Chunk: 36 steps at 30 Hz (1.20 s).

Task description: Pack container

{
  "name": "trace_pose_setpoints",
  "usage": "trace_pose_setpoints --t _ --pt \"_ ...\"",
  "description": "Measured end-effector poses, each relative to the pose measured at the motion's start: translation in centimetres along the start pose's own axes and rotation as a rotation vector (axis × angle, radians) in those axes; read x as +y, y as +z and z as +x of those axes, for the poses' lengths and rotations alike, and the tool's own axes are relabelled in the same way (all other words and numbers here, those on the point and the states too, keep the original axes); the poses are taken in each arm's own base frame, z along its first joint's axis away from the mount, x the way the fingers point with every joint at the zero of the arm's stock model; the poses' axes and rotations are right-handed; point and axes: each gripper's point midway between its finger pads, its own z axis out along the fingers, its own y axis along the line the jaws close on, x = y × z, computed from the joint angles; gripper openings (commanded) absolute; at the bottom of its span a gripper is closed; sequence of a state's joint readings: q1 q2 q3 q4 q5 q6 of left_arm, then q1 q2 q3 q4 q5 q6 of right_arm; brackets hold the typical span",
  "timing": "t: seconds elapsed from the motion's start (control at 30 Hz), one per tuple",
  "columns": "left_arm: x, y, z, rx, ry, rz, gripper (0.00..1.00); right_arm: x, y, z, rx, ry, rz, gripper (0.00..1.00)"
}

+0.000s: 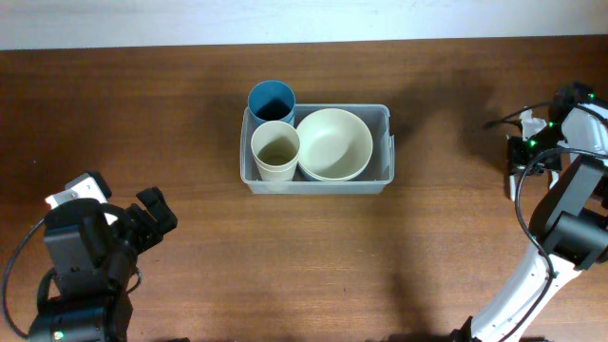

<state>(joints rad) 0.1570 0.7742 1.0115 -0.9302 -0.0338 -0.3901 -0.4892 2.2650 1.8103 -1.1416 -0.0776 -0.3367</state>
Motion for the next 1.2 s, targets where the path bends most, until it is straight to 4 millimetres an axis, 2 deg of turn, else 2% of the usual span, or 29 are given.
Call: trace_pose_setpoints --t 0.27,0.3,0.37,0.43,0.63,0.73,0.9,1.03,1.2 --pt "0.0 0.0 0.0 0.0 0.0 0.0 1.0 1.6 -5.3 -2.4 -0.075 -0.005 -0.093 0.04" --pt "0.0 0.0 0.0 0.0 0.0 0.0 1.0 1.7 -5.8 -2.6 -0.086 -0.006 -0.095 0.06" --pt "0.0 0.0 0.0 0.0 0.0 0.0 1.0 1.7 -6.5 -3.2 -0.112 -0.006 -0.096 0.24" --pt "0.0 0.0 0.0 0.0 0.0 0.0 1.0 1.7 -6.6 -3.3 -0.118 -0.012 -0.098 0.29" --pt "0.0 0.0 0.0 0.0 0.0 0.0 1.0 1.7 -5.5 -3.5 -0.123 -0.013 -0.099 0.3" --pt "0.0 0.0 0.0 0.0 0.0 0.0 1.0 1.9 -3.4 -2.7 -0.086 -0.013 -0.1 0.3" --pt "0.0 0.0 0.0 0.0 0.0 0.0 1.0 2.4 -1.2 -1.8 -0.04 -0.022 -0.064 0.31" --pt "0.0 0.0 0.0 0.0 0.0 0.0 1.0 2.7 -0.3 -1.6 -0.018 -0.036 -0.017 0.31" --pt "0.0 0.0 0.0 0.0 0.0 0.0 1.0 2.5 -0.1 -1.7 -0.011 -0.03 0.024 0.31"
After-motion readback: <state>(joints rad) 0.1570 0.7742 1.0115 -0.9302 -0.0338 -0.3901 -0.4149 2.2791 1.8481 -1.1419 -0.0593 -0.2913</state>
